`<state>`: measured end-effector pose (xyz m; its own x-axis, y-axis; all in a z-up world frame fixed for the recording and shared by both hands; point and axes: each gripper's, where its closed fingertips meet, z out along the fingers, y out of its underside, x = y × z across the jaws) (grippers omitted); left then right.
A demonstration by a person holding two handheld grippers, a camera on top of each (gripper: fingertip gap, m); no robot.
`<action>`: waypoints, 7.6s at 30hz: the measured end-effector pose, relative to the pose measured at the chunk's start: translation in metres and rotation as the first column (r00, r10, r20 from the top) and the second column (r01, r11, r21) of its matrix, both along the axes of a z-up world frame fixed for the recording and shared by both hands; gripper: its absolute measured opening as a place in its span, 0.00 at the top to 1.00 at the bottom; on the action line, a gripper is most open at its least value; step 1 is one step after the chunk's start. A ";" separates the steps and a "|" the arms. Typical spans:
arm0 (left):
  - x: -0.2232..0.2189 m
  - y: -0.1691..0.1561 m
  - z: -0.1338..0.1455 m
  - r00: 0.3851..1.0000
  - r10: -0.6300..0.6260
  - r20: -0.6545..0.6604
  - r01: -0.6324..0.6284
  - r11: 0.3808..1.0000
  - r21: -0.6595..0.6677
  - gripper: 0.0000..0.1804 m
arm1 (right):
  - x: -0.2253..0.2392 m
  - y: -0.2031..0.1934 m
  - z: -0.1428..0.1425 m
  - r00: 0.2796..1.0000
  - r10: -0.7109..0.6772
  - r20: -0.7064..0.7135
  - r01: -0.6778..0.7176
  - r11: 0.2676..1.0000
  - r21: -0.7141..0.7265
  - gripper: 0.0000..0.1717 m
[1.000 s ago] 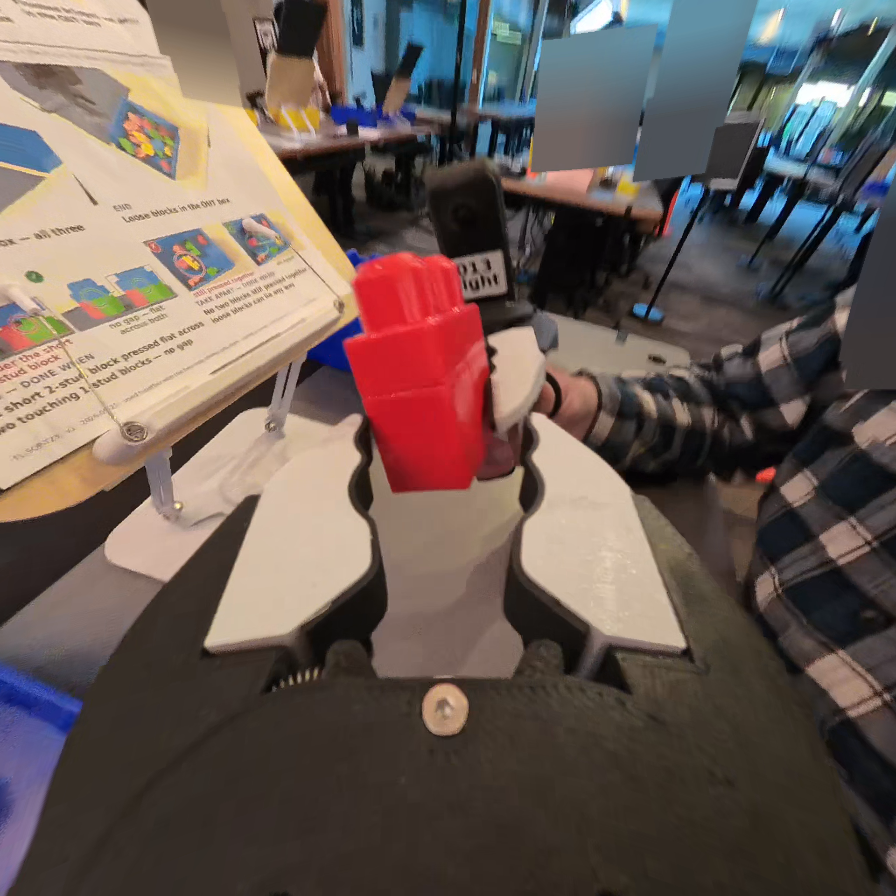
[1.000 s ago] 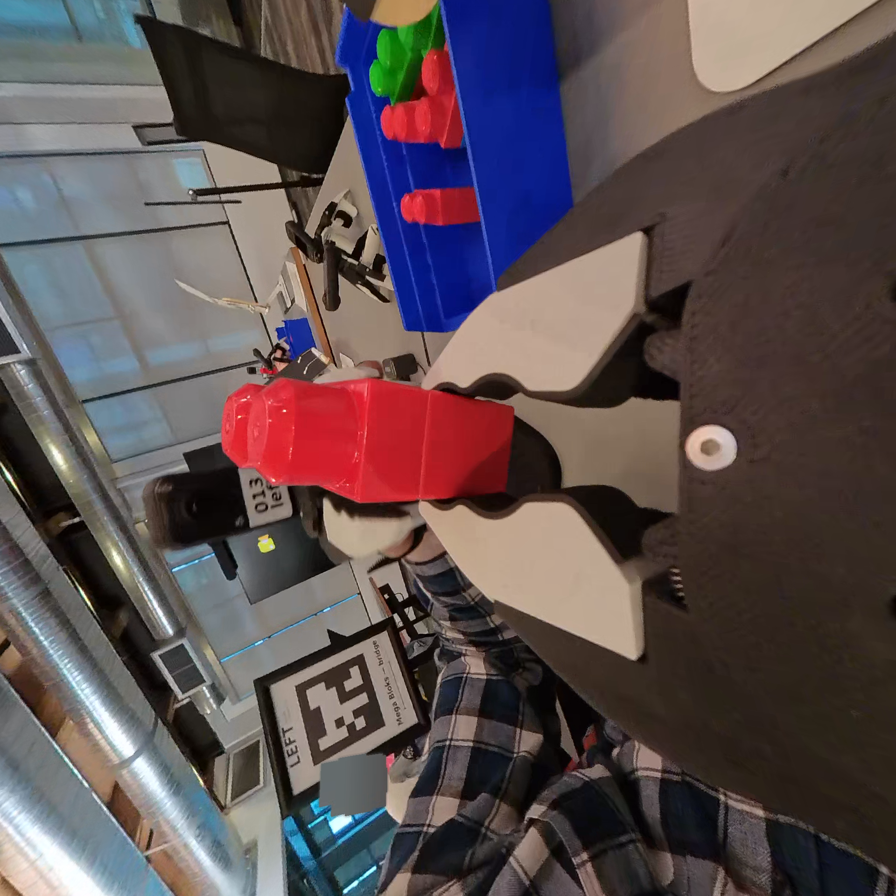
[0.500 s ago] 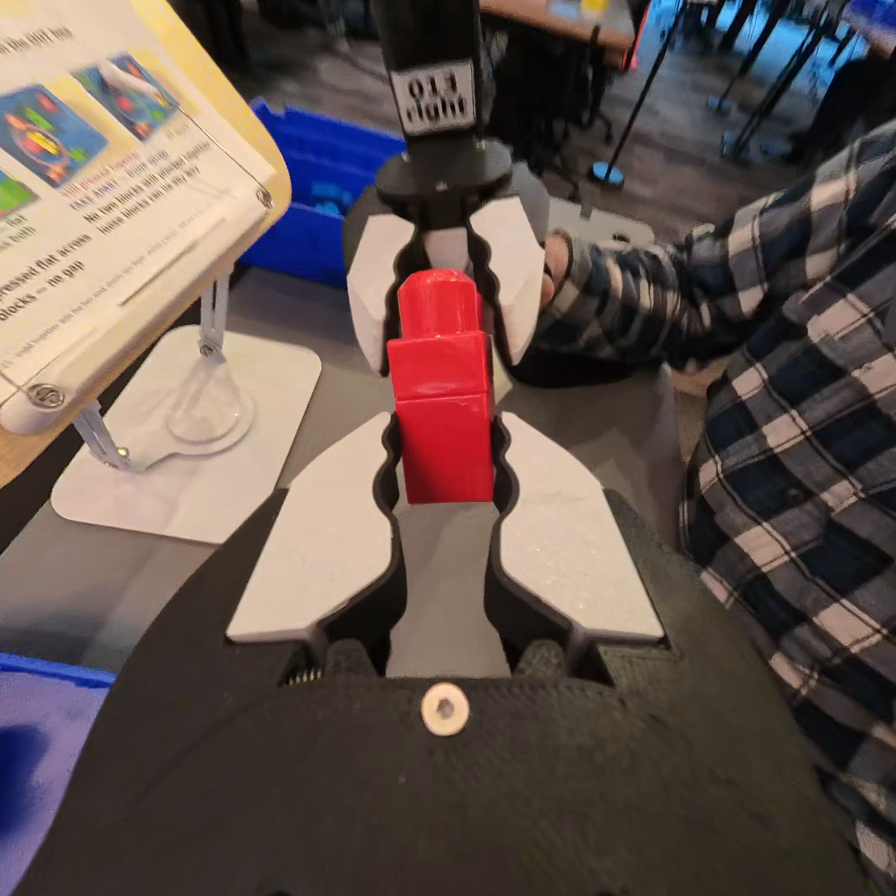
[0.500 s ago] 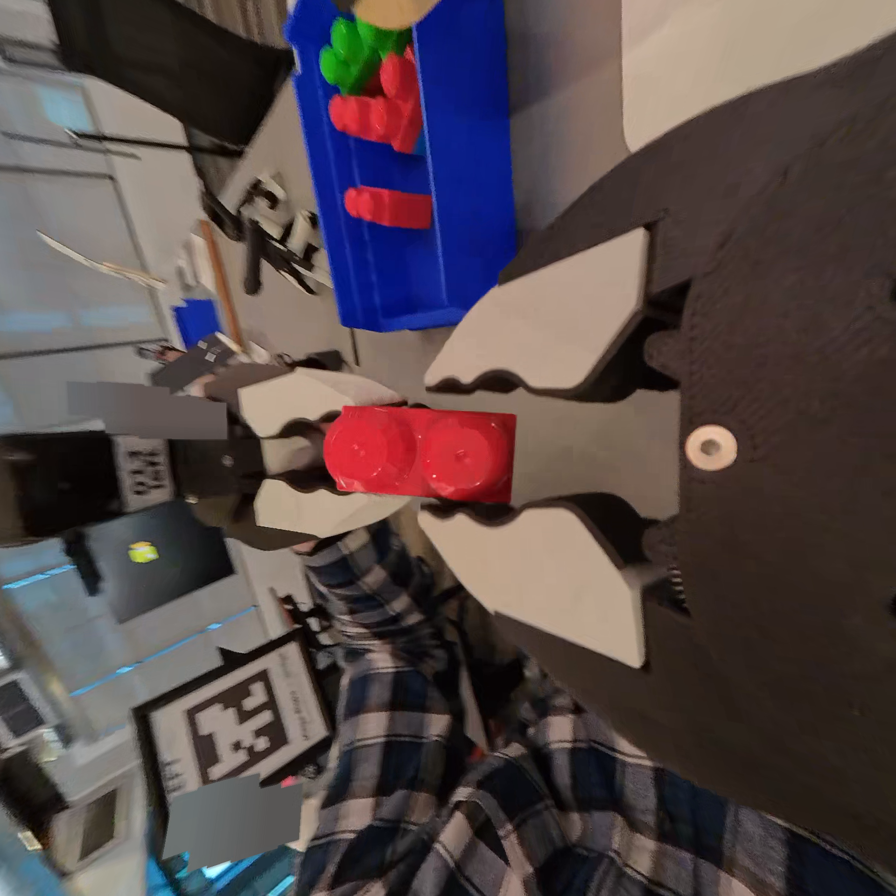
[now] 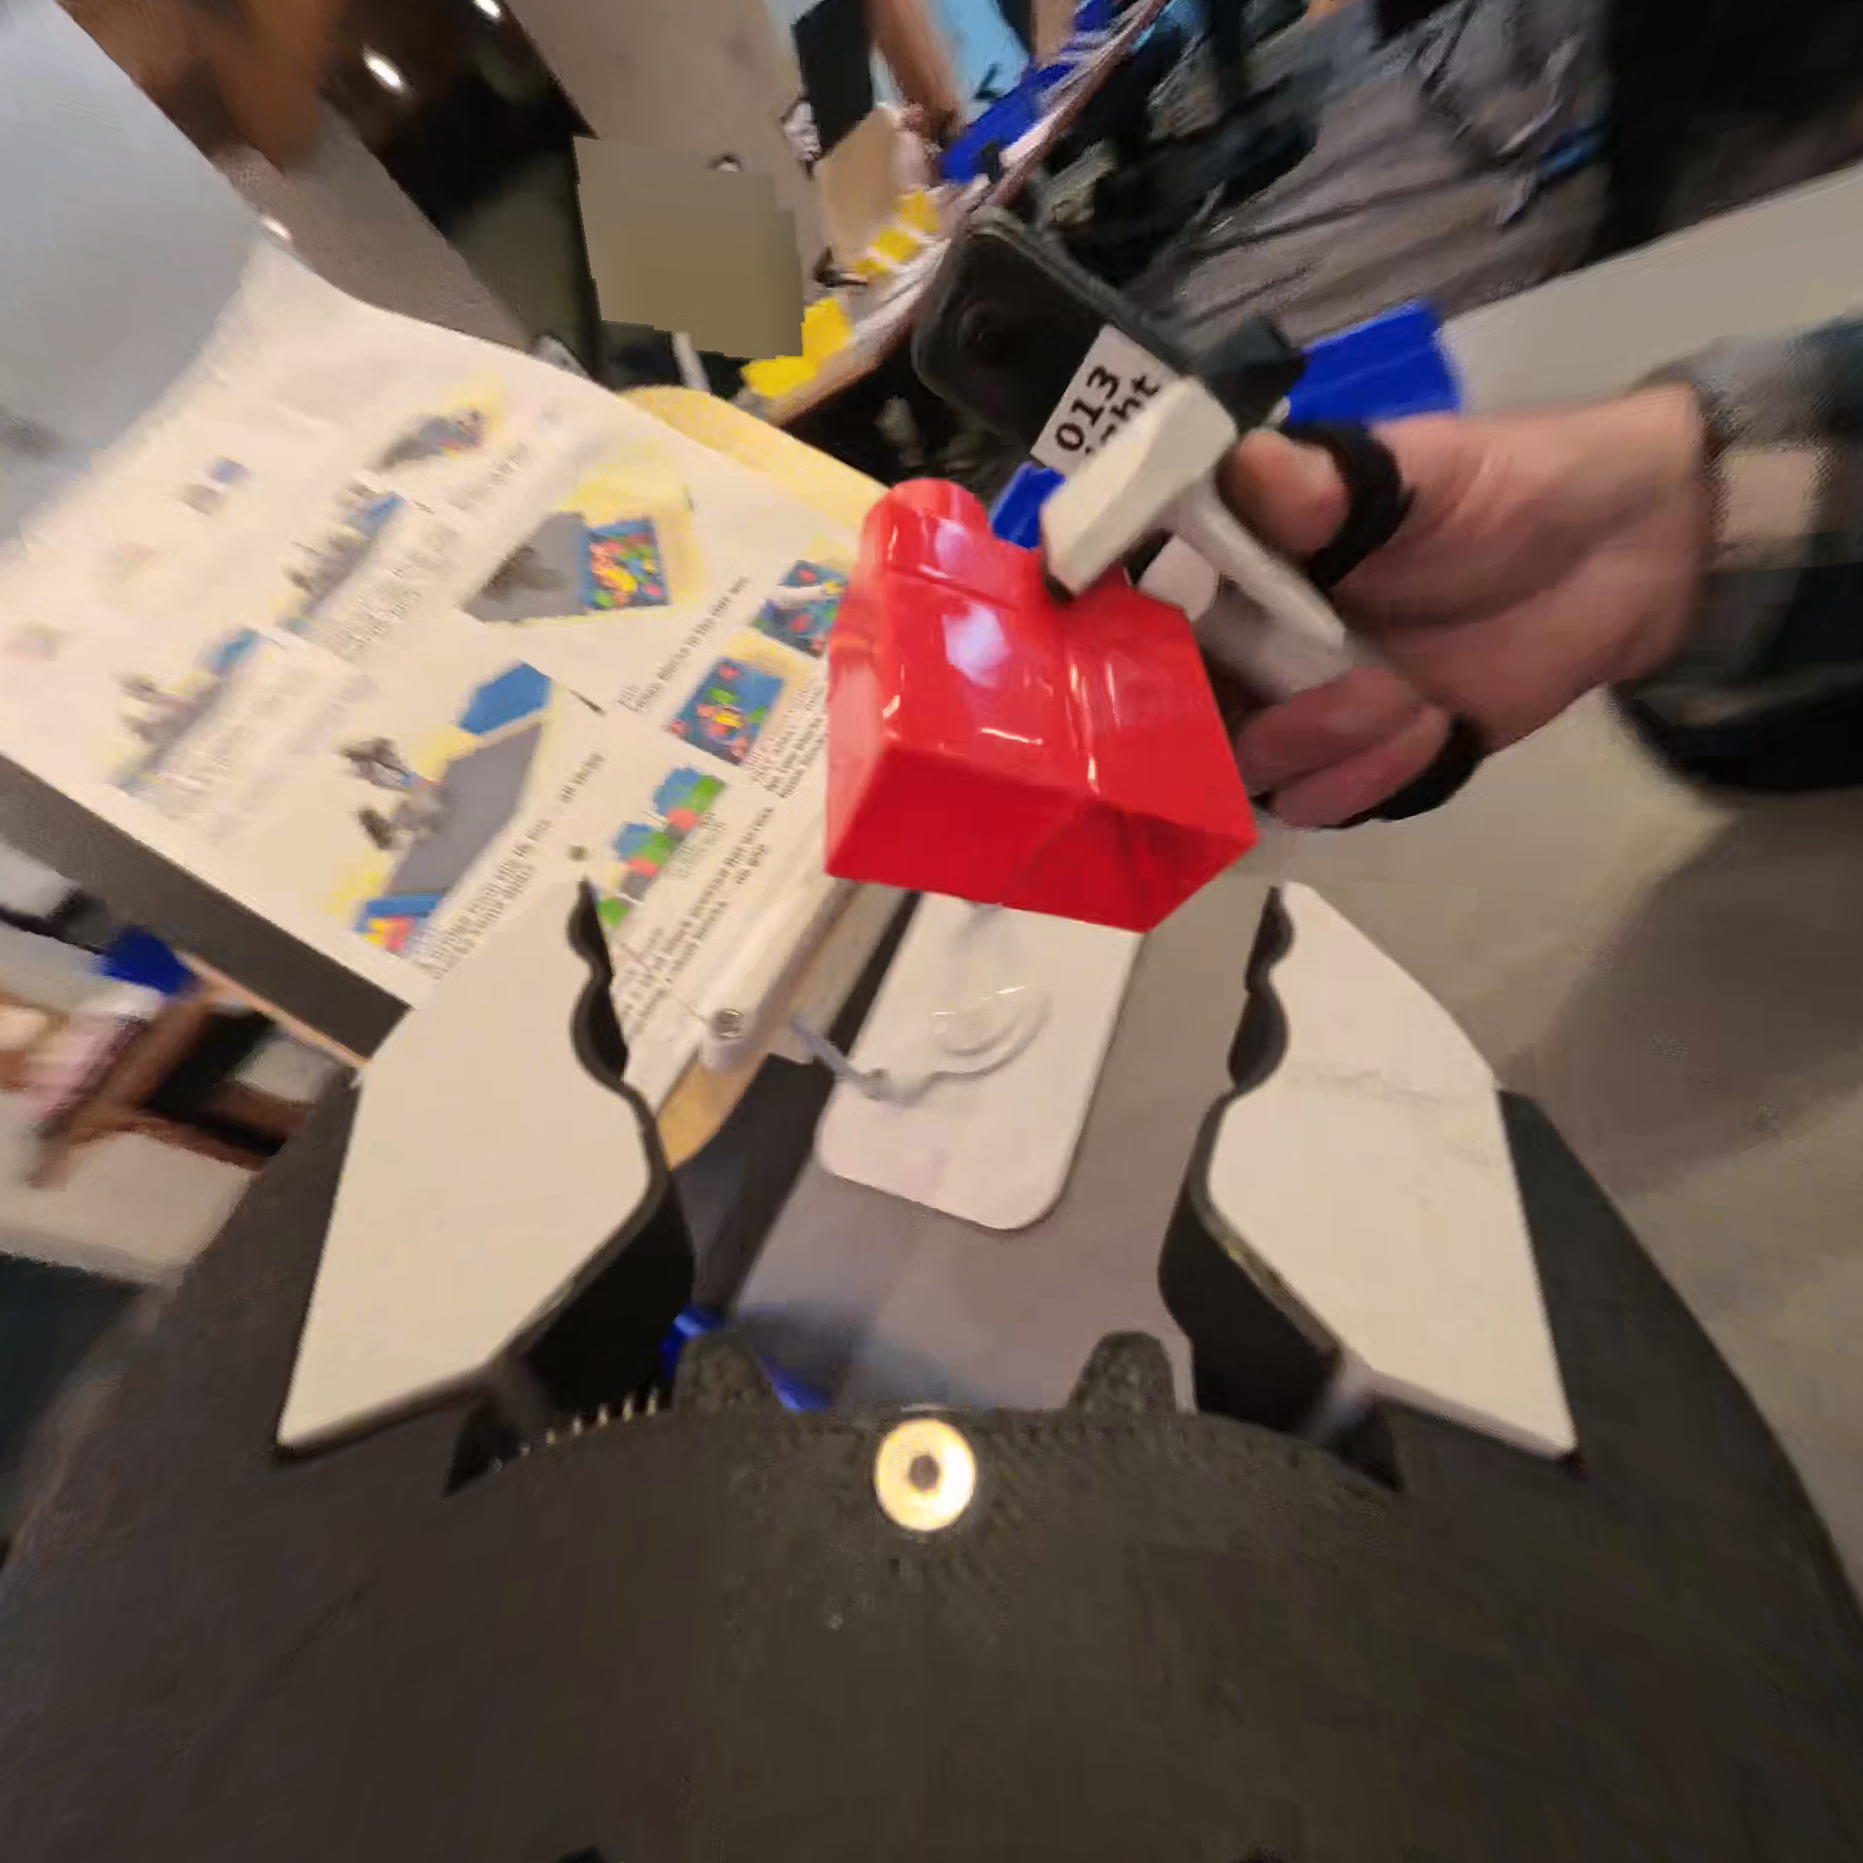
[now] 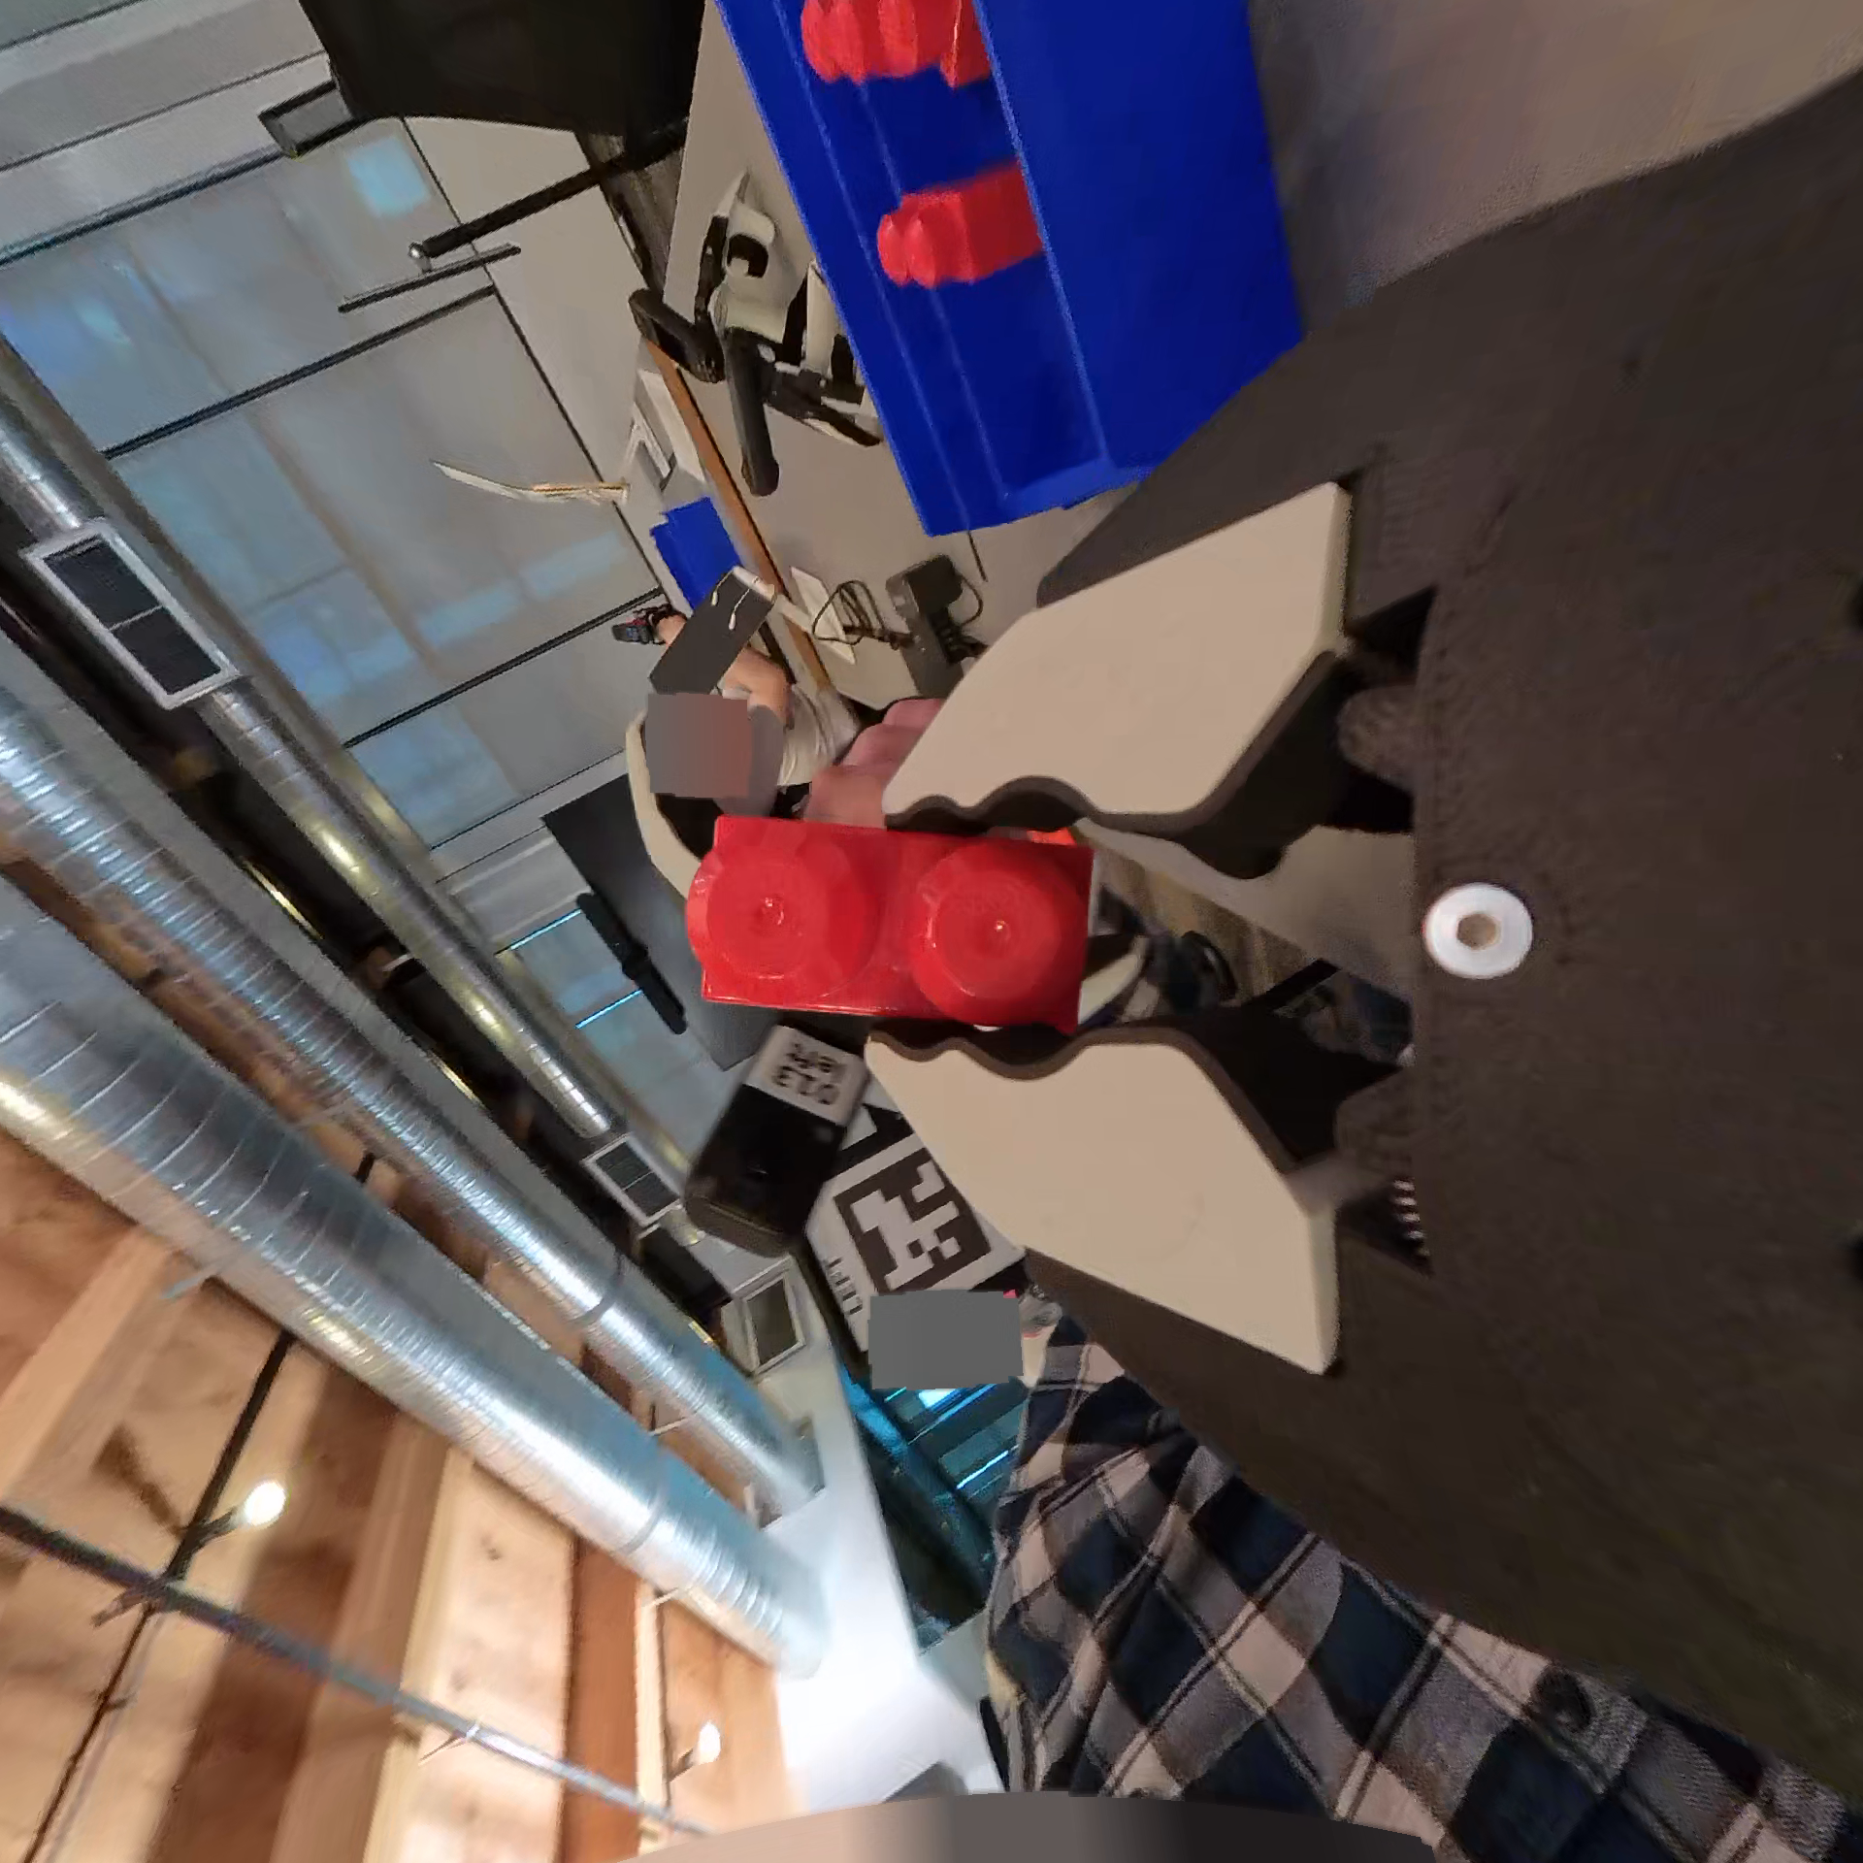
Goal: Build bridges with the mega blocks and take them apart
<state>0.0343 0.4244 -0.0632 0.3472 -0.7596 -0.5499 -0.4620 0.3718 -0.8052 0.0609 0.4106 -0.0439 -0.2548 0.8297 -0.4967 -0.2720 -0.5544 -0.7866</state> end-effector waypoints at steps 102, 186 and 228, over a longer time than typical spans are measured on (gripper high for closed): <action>-0.035 -0.068 0.008 0.994 -0.050 -0.096 0.071 0.971 0.229 0.52 | 0.106 0.010 0.003 0.868 -0.304 0.393 0.213 0.942 0.258 0.79; -0.076 -0.021 -0.022 0.990 0.035 -0.138 -0.027 0.998 0.062 0.58 | 0.314 0.097 -0.053 0.233 -0.747 0.623 0.704 0.571 0.421 0.61; -0.075 0.032 -0.083 0.739 -0.165 -0.653 -0.157 0.901 -0.404 0.79 | -0.007 -0.011 -0.093 0.641 -0.471 0.606 0.020 0.799 0.600 0.65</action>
<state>-0.0403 0.4562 -0.1462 0.0153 -0.9623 -0.2716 -0.9273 0.0880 -0.3639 0.0544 0.3997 -0.1369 0.2341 0.9685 0.0845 0.4176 -0.0217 -0.9084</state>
